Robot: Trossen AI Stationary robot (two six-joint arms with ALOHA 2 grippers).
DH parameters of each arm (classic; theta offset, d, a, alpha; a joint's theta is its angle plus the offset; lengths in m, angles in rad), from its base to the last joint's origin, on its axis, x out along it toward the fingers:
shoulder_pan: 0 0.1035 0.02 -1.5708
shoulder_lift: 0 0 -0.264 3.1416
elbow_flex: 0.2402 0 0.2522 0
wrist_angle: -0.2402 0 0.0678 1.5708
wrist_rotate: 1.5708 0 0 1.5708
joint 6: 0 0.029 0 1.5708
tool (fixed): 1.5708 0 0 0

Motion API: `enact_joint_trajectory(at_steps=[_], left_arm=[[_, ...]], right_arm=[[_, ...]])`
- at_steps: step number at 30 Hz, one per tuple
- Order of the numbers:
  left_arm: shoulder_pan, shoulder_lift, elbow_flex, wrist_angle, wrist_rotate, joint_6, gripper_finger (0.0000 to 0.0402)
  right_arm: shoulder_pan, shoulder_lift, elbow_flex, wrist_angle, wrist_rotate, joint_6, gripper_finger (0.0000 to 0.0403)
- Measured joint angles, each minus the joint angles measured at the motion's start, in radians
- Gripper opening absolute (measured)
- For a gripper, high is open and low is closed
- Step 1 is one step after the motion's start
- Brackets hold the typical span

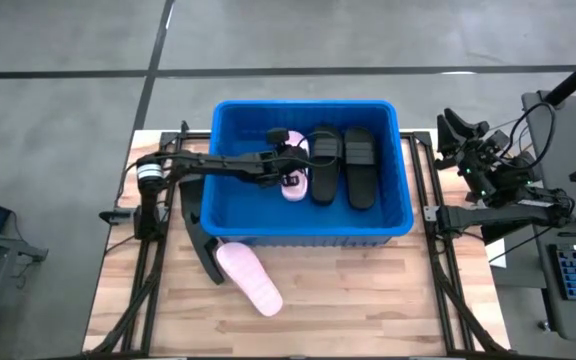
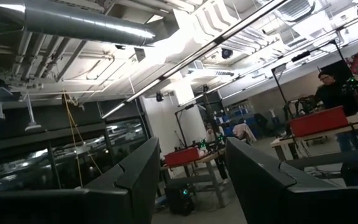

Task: Pick and place slides into bin
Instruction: Put the pink slide into the blue bin

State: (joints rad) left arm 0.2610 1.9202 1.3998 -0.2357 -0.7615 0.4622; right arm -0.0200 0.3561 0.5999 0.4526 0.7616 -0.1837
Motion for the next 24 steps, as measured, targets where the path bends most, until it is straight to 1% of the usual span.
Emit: enact_joint_trajectory(at_steps=[5, 13, 15, 24], left_arm=[[0.023, 0.010, -0.005, 0.038, 0.001, 0.002, 0.0000], [0.045, 0.070, -0.011, 0.058, 0.003, 0.125, 0.0000], [0.049, 0.085, -0.011, 0.060, 0.031, 0.151, 0.0000], [0.056, 0.114, -0.004, 0.070, 0.042, 0.154, 0.0000]], right_arm=[[0.000, 0.000, 0.000, 0.000, 0.000, 0.000, 0.0176], [0.000, 0.000, 0.000, 0.000, 0.000, 0.000, 0.0176], [0.000, 0.000, 0.000, 0.000, 0.000, 0.000, 0.0176], [0.000, 0.000, 0.000, 0.001, 0.000, 0.000, 0.0176]])
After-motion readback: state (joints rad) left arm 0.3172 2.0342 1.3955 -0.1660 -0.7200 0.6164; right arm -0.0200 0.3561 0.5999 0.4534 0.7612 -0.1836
